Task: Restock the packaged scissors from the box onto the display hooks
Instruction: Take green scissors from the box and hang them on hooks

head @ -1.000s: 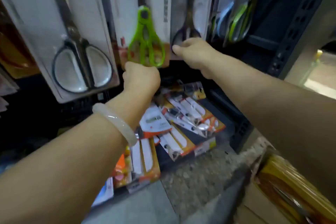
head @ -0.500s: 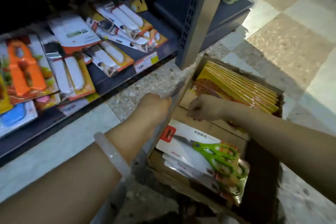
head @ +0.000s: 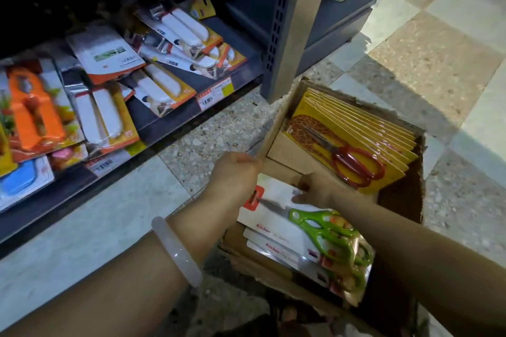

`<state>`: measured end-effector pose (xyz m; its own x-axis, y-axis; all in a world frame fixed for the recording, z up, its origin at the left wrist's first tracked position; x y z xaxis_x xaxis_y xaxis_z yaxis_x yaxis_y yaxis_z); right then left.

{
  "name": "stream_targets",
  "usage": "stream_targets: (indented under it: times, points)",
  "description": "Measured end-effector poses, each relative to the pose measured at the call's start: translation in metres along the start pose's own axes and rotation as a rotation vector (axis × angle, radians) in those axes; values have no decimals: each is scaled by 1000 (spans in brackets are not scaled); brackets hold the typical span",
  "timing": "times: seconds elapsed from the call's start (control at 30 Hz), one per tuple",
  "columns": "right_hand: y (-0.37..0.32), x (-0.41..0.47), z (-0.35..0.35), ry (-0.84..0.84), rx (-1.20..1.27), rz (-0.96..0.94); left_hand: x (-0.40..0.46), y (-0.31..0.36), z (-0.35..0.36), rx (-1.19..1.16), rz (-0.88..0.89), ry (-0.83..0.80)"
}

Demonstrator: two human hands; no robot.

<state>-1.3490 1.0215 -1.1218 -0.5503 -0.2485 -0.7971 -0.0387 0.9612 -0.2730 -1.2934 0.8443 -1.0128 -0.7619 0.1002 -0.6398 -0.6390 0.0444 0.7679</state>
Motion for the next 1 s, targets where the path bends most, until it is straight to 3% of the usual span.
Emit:
stream_targets:
  times: [0.3,0.4,0.47,0.57,0.7,0.77,0.8,0.9,0.97,1.0]
  points:
    - [37,-72,-62,-154,946,-261,-4,-3,22,10,-62,-129]
    - [17,-90,-90,-143,1066,-471,-6,-3,37,30,-67,-201]
    - [-5,-92,-101,-99,1137,-542,-5,6,47,-84,29,-227]
    - [-42,-81,-101,-44,1182,-551,-5,23,29,-255,178,-59]
    - [-51,-59,-83,-11,1282,-506,1,15,-11,-351,178,106]
    - [-28,-43,-65,64,1113,-340,4,9,-26,-376,175,130]
    - [-12,-33,-52,72,908,-217,5,6,-32,-384,176,144]
    - [22,-14,-1,-117,247,68,7,5,-45,-397,190,184]
    - [26,-12,23,-181,64,93,7,7,-47,-386,197,188]
    - [26,-15,30,-193,91,97,8,7,-47,-377,199,184]
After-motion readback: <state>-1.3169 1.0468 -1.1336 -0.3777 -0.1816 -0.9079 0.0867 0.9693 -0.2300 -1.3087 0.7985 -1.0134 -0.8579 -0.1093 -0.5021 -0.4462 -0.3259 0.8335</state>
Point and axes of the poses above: each hand's wrist, its own x-axis towards the middle knuckle, its own z-axis out of the palm, y = z × x, the point moved 10 cm from there along x, towards the middle knuckle, and after that the axes turned 14 degrees about -y, right-handed, at the moved point
